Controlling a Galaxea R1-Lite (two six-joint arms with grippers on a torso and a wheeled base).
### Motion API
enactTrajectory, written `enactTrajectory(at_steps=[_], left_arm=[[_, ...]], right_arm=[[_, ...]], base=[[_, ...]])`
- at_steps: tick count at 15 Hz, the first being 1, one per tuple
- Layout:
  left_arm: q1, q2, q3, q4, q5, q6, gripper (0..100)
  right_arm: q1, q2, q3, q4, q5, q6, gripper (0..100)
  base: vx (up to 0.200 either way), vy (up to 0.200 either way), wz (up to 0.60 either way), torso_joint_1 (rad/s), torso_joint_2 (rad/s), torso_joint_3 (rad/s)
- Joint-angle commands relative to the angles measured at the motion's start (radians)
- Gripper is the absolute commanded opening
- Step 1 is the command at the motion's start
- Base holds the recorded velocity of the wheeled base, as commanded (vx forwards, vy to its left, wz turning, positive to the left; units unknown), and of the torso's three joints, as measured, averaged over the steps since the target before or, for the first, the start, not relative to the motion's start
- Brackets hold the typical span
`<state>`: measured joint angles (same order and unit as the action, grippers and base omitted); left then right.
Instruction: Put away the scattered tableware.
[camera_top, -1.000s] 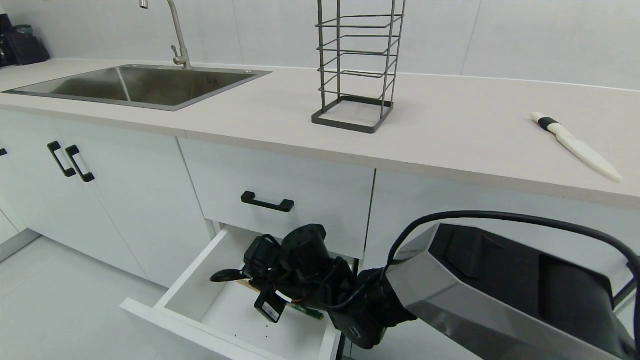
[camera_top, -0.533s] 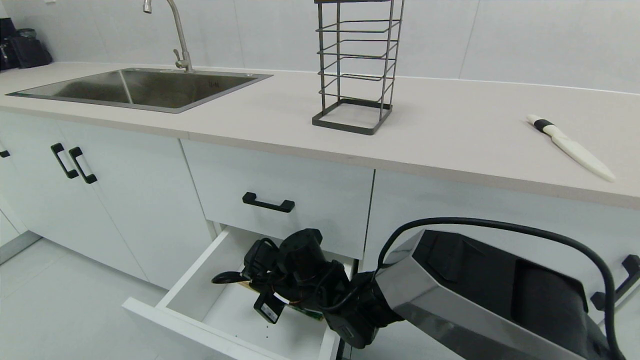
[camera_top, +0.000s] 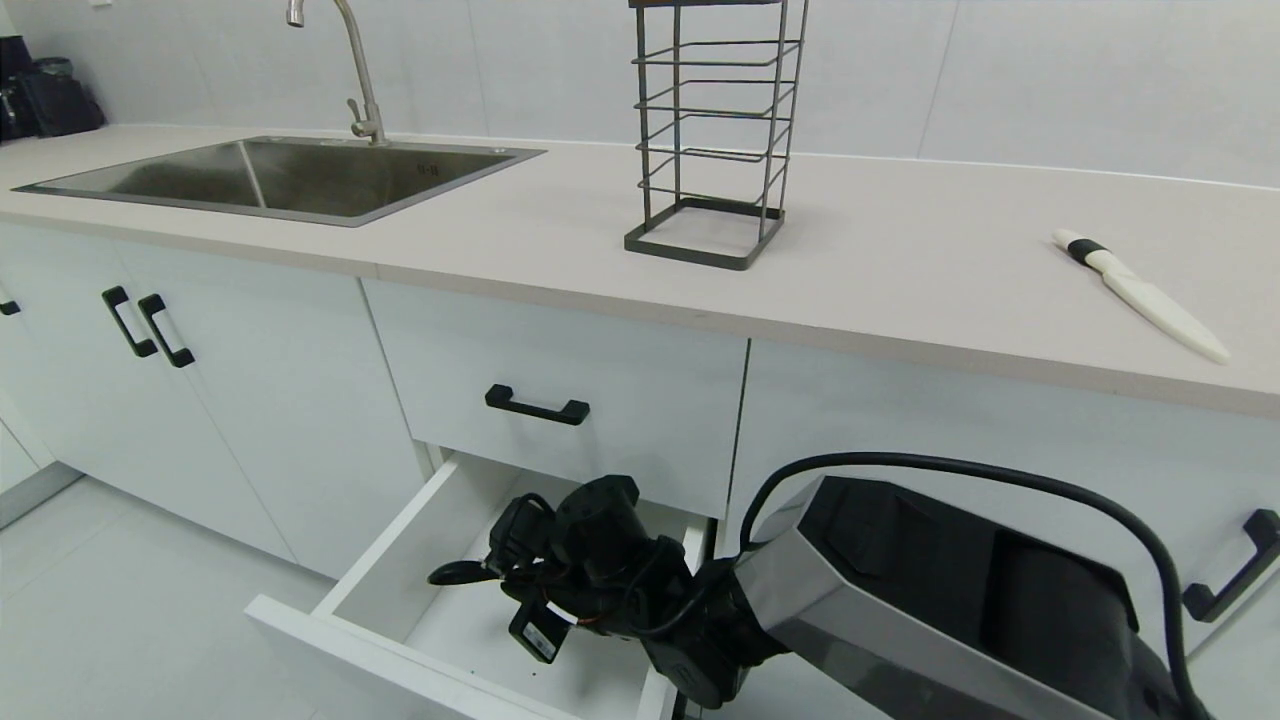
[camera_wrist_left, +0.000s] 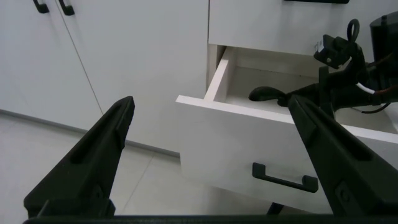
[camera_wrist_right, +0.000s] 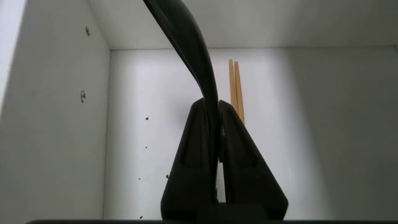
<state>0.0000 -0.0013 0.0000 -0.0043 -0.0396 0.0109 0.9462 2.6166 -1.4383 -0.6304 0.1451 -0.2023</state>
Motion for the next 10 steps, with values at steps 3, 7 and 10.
enactTrajectory(at_steps=[3,7,10], left_arm=[[0.0,0.001,0.0,0.0,0.0,0.0,100],[0.0,0.001,0.0,0.0,0.0,0.0,100],[0.0,0.001,0.0,0.0,0.0,0.0,100]], right_arm=[[0.002,0.022,-0.001,-0.002,0.001,0.0,0],[0.002,0.03,-0.008,-0.003,0.001,0.0,0],[0.002,0.03,-0.008,0.0,0.001,0.0,0]], base=[[0.0,0.0,0.0,0.0,0.0,0.0],[0.0,0.0,0.0,0.0,0.0,0.0],[0.0,0.0,0.0,0.0,0.0,0.0]])
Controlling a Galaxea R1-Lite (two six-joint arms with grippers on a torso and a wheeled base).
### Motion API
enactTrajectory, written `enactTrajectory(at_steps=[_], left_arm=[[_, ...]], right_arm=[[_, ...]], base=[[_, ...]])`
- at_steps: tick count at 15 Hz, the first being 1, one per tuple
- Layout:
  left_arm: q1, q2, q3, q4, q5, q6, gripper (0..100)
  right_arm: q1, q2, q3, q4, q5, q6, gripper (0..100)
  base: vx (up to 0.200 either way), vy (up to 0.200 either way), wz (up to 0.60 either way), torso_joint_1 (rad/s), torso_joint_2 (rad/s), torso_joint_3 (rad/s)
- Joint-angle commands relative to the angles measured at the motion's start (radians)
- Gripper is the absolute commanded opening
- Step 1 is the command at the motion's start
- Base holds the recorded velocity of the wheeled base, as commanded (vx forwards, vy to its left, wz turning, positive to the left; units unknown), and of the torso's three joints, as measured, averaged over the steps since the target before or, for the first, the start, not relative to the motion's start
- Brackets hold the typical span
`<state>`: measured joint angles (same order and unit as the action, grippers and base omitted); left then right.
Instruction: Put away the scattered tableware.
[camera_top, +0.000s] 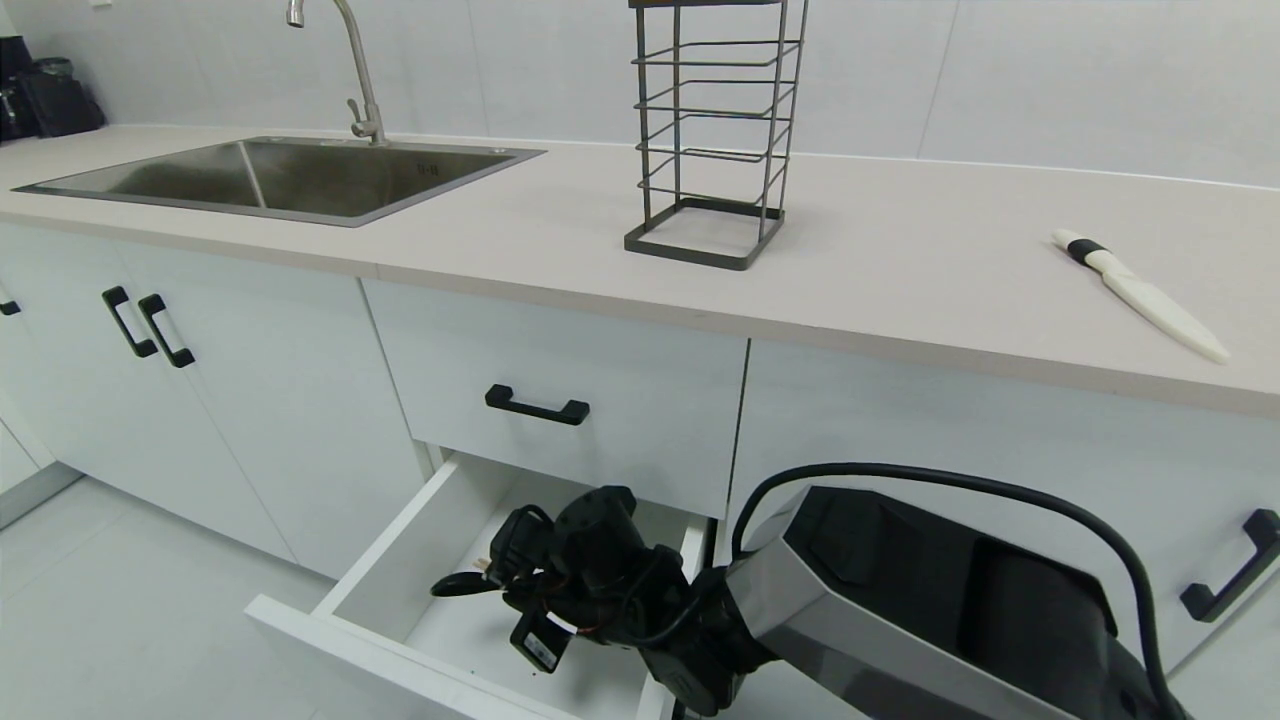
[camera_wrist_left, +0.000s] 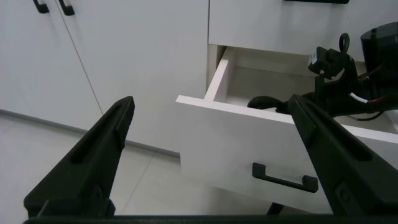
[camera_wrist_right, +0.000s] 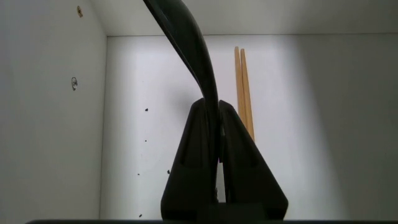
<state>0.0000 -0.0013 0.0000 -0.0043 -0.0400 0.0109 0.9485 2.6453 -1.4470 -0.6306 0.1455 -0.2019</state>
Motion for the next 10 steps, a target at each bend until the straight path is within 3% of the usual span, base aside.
enactTrajectory(at_steps=[1,4,5,10], left_arm=[[0.0,0.001,0.0,0.0,0.0,0.0,100],[0.0,0.001,0.0,0.0,0.0,0.0,100],[0.0,0.001,0.0,0.0,0.0,0.0,100],[0.0,0.001,0.0,0.0,0.0,0.0,100]], right_arm=[[-0.001,0.001,0.0,0.0,0.0,-0.001,0],[-0.001,0.001,0.0,0.02,0.0,0.001,0],[-0.001,0.001,-0.001,0.023,0.0,0.001,100],[0.006,0.002,-0.003,0.003,0.002,0.006,100]], base=[[0.0,0.0,0.0,0.0,0.0,0.0],[0.0,0.0,0.0,0.0,0.0,0.0],[0.0,0.0,0.0,0.0,0.0,0.0],[0.0,0.0,0.0,0.0,0.0,0.0]])
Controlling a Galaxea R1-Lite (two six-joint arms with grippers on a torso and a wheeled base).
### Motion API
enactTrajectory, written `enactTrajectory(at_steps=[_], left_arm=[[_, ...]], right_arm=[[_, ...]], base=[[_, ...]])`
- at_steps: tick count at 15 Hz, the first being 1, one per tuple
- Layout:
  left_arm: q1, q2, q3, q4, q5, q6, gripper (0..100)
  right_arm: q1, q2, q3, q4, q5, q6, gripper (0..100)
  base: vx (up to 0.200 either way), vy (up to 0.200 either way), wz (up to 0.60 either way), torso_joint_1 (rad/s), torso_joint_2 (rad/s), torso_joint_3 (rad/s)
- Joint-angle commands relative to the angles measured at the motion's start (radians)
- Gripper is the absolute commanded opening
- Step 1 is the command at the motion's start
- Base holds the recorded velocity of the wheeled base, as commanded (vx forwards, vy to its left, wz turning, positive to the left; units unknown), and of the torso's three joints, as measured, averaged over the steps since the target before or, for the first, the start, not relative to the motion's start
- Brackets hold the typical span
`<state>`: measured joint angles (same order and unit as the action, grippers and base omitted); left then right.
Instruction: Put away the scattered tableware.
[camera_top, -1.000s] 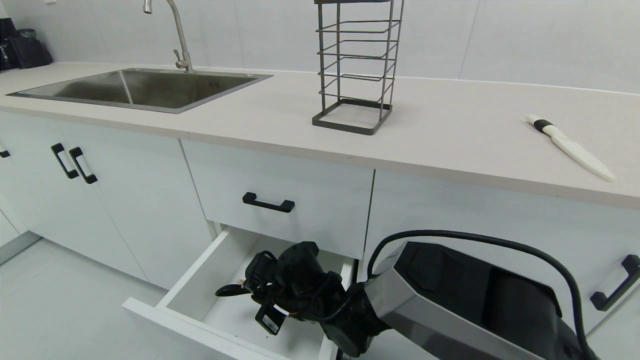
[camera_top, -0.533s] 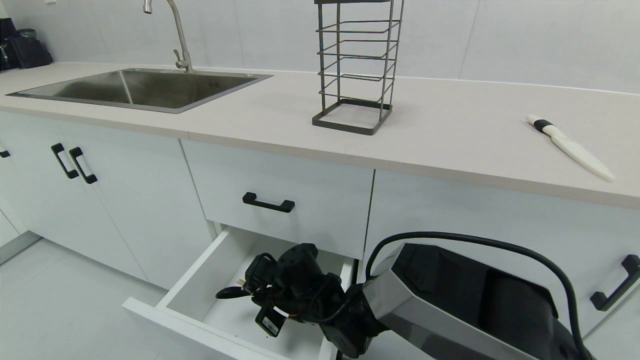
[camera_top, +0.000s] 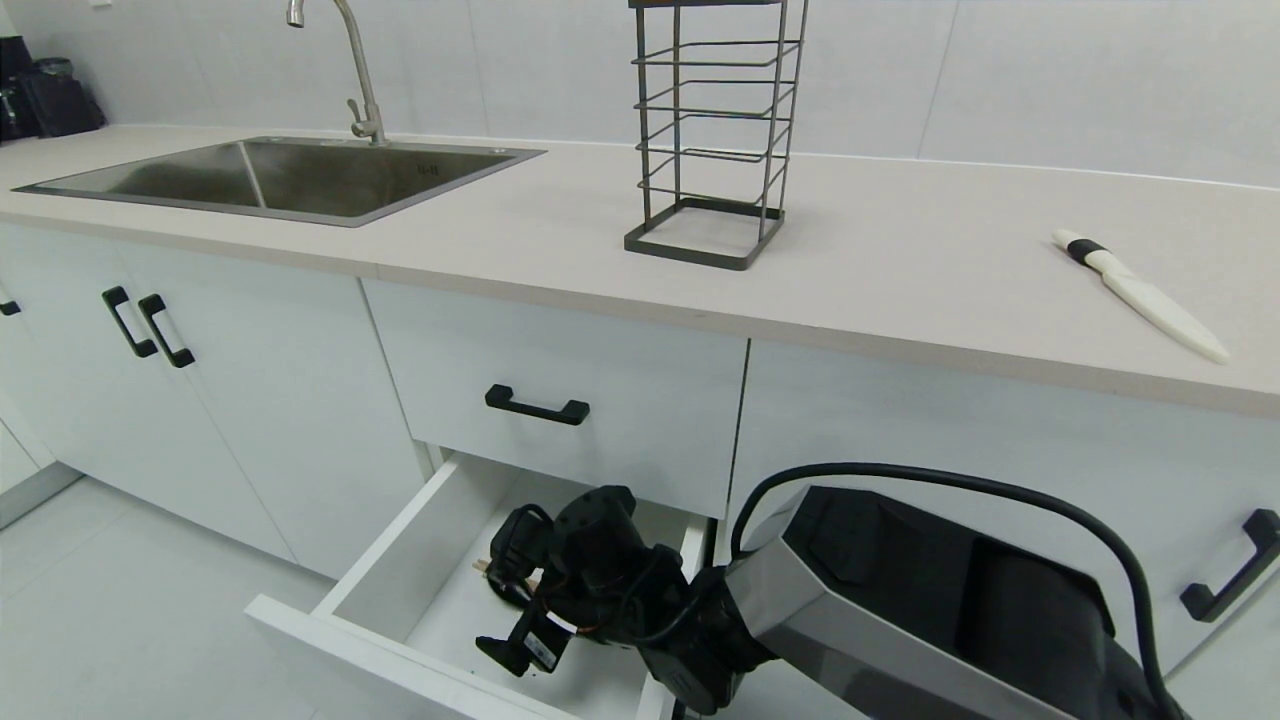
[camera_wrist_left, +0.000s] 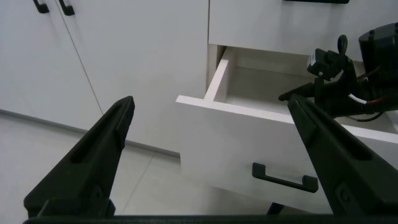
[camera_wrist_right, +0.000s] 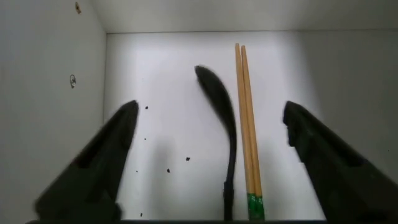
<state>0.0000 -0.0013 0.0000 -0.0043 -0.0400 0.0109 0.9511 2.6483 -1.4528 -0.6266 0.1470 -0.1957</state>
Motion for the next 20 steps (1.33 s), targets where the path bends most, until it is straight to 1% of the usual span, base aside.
enactTrajectory(at_steps=[1,6,8,9,12,13,14,15,17,19,20], left_arm=[[0.0,0.001,0.0,0.0,0.0,0.0,100],[0.0,0.001,0.0,0.0,0.0,0.0,100],[0.0,0.001,0.0,0.0,0.0,0.0,100],[0.0,0.001,0.0,0.0,0.0,0.0,100],[0.0,0.001,0.0,0.0,0.0,0.0,100],[0.0,0.001,0.0,0.0,0.0,0.0,100],[0.0,0.001,0.0,0.0,0.0,0.0,100],[0.0,0.001,0.0,0.0,0.0,0.0,100],[0.0,0.001,0.0,0.0,0.0,0.0,100],[0.0,0.001,0.0,0.0,0.0,0.0,100],[0.0,0.001,0.0,0.0,0.0,0.0,100]], right_arm=[[0.008,-0.002,0.005,-0.01,0.002,0.001,100],[0.025,-0.087,0.04,-0.033,-0.001,0.001,100],[0.031,-0.192,0.134,-0.058,-0.029,0.001,100],[0.034,-0.277,0.223,-0.07,-0.081,0.002,100],[0.026,-0.473,0.422,-0.131,-0.136,0.067,100],[0.02,-0.516,0.474,-0.145,-0.141,0.071,100],[0.02,-0.516,0.474,-0.145,-0.141,0.071,100],[0.014,-0.593,0.583,-0.168,-0.141,0.071,100],[0.011,-0.643,0.649,-0.174,-0.141,0.073,100],[-0.017,-0.732,0.744,-0.191,-0.139,0.073,100],[-0.028,-0.757,0.77,-0.196,-0.138,0.073,100]], base=[[0.0,0.0,0.0,0.0,0.0,0.0],[0.0,0.0,0.0,0.0,0.0,0.0],[0.0,0.0,0.0,0.0,0.0,0.0],[0.0,0.0,0.0,0.0,0.0,0.0],[0.0,0.0,0.0,0.0,0.0,0.0],[0.0,0.0,0.0,0.0,0.0,0.0],[0.0,0.0,0.0,0.0,0.0,0.0],[0.0,0.0,0.0,0.0,0.0,0.0],[0.0,0.0,0.0,0.0,0.0,0.0],[0.0,0.0,0.0,0.0,0.0,0.0],[0.0,0.0,0.0,0.0,0.0,0.0]])
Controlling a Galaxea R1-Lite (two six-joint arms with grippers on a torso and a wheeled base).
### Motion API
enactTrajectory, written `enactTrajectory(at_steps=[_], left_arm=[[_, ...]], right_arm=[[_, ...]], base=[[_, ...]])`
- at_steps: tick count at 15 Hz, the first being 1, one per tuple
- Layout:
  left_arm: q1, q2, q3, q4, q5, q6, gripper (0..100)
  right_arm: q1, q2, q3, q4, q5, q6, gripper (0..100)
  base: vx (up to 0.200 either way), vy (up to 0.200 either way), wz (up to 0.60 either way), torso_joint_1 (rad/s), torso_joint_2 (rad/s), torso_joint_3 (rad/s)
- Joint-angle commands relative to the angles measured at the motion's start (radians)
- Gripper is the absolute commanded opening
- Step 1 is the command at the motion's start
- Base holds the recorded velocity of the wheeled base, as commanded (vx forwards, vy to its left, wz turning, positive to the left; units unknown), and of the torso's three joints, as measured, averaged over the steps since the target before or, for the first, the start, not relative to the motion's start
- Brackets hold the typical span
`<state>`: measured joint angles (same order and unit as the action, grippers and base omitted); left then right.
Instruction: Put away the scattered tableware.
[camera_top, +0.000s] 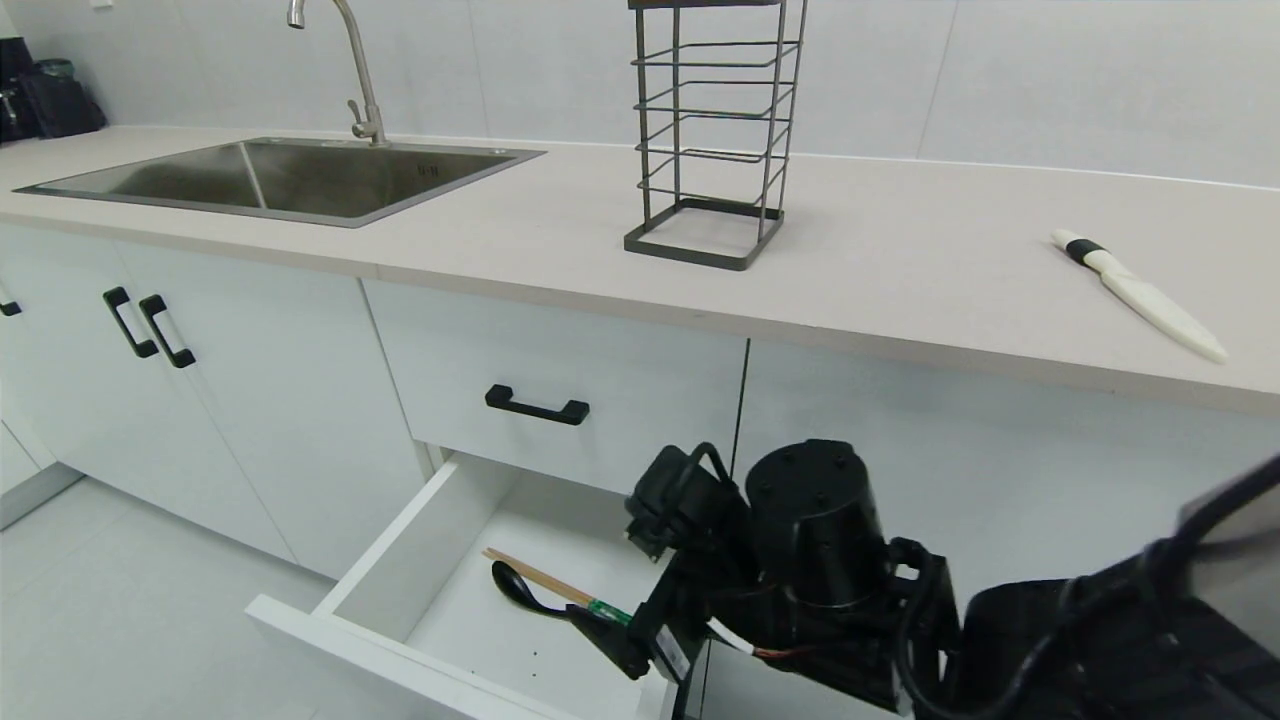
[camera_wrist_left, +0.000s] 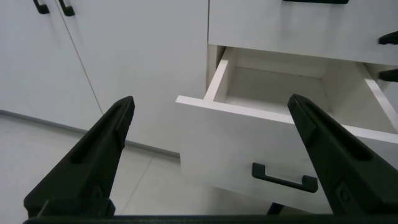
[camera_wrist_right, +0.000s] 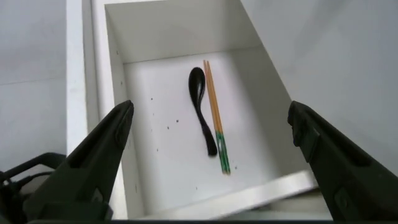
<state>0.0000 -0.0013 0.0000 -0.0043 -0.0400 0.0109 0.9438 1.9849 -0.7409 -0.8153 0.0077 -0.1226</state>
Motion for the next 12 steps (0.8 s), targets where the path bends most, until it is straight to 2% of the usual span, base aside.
enactTrajectory(at_steps=[1,7,10,12], left_arm=[[0.0,0.001,0.0,0.0,0.0,0.0,100],[0.0,0.001,0.0,0.0,0.0,0.0,100],[0.0,0.001,0.0,0.0,0.0,0.0,100],[0.0,0.001,0.0,0.0,0.0,0.0,100]], right_arm=[[-0.046,-0.164,0.129,-0.008,0.005,0.0,100],[-0.086,-0.465,0.291,-0.01,0.032,0.0,100],[-0.091,-0.569,0.316,-0.004,0.032,-0.002,100],[-0.112,-0.722,0.425,0.005,0.034,-0.003,100]], base=[[0.0,0.0,0.0,0.0,0.0,0.0],[0.0,0.0,0.0,0.0,0.0,0.0],[0.0,0.0,0.0,0.0,0.0,0.0],[0.0,0.0,0.0,0.0,0.0,0.0]])
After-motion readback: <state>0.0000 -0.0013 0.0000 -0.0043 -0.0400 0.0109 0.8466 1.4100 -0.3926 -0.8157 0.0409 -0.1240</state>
